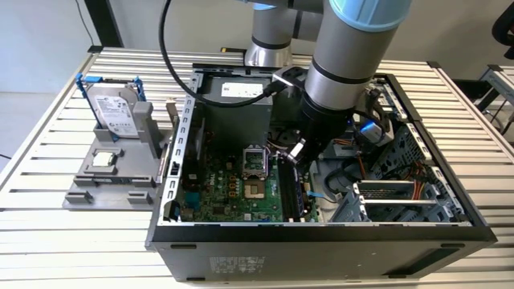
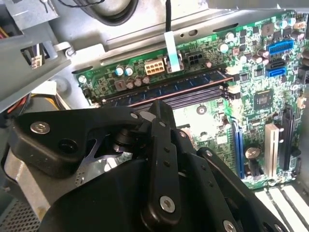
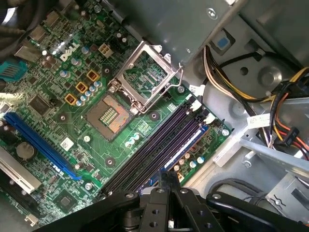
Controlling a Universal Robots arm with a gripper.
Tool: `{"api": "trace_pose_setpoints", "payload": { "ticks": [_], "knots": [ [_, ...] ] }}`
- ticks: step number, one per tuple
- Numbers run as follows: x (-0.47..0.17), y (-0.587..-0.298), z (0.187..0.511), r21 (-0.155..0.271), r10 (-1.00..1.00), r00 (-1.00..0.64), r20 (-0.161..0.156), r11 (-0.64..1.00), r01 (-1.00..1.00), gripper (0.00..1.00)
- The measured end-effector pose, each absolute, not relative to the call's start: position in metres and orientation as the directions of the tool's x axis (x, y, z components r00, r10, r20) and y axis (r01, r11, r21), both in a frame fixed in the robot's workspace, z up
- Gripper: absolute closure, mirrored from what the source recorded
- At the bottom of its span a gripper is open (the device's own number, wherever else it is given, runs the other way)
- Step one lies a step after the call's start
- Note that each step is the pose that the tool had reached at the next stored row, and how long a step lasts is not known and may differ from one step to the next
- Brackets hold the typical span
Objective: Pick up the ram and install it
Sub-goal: 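Press down the ram until it locks into place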
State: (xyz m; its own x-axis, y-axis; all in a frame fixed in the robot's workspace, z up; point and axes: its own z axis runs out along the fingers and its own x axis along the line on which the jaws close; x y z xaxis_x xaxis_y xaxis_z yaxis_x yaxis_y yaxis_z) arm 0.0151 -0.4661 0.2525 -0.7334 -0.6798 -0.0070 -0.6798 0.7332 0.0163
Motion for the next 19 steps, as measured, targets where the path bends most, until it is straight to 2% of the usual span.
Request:
{"api": "trace_pose_setpoints", "payload": {
  "ticks": [19],
  "knots": [
    [0.0159, -0.4661, 0.2526, 0.017, -0.802, -0.597, -0.021, 0.597, -0.802, 1.00]
  ]
}}
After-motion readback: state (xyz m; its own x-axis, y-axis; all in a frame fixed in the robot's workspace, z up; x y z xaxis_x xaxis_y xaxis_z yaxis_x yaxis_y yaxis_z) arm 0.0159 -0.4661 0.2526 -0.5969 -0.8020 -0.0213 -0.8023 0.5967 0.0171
